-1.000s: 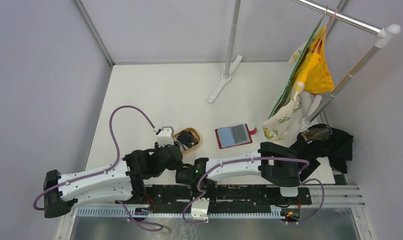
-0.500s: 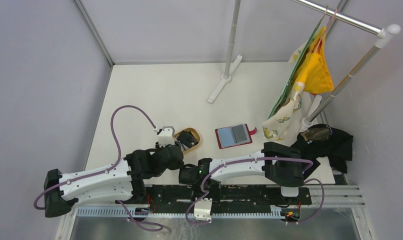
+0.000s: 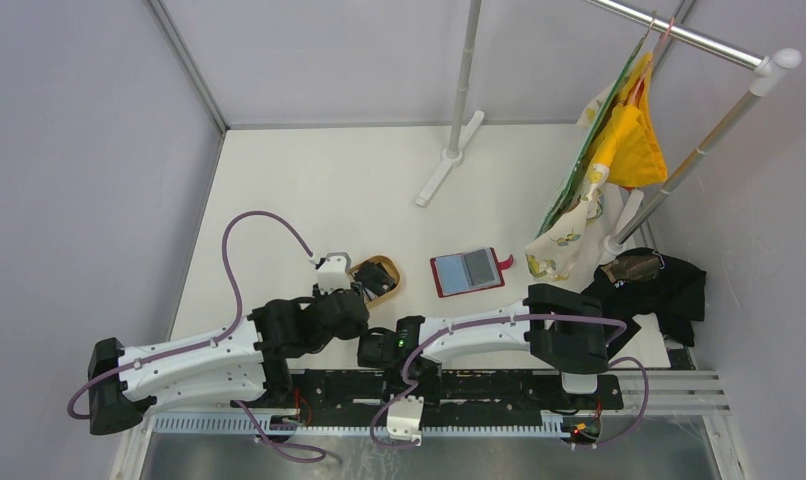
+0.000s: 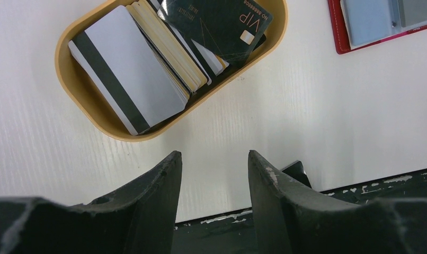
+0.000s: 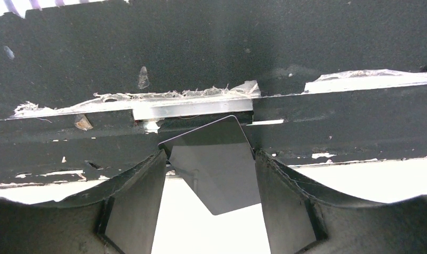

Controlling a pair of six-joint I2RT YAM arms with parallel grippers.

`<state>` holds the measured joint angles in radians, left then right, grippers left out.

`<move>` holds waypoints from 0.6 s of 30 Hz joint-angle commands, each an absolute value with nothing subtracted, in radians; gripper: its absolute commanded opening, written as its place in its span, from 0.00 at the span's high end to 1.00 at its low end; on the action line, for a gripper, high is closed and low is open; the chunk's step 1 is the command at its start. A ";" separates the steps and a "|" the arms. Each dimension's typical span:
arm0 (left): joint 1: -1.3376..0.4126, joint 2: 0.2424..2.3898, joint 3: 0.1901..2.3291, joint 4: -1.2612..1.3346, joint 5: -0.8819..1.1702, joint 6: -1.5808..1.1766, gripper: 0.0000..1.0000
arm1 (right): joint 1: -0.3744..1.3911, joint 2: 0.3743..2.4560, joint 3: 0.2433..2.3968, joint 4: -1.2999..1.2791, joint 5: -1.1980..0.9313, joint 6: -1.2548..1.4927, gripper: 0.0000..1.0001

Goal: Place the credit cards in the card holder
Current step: Pick up the credit card at the corner of the board.

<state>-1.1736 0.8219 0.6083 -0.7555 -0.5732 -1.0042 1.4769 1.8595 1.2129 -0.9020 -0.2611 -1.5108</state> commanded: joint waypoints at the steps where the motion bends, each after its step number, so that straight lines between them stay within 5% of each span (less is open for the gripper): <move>1: -1.172 0.815 0.612 -0.703 -0.575 -0.984 0.44 | 1.484 1.824 1.192 -0.887 -0.303 -1.466 0.31; 12: -1.173 0.805 0.573 -0.620 -0.516 -0.971 0.47 | 1.449 1.682 1.147 -0.823 -0.276 -1.361 0.28; 18: -1.172 0.777 0.506 -0.424 -0.381 -0.913 0.58 | 1.409 1.534 0.991 -0.673 -0.348 -1.156 0.31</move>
<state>-1.1736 0.8066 0.5526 -0.6106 -0.4782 -0.9936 1.4300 1.6436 1.0908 -0.7975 -0.2893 -1.3342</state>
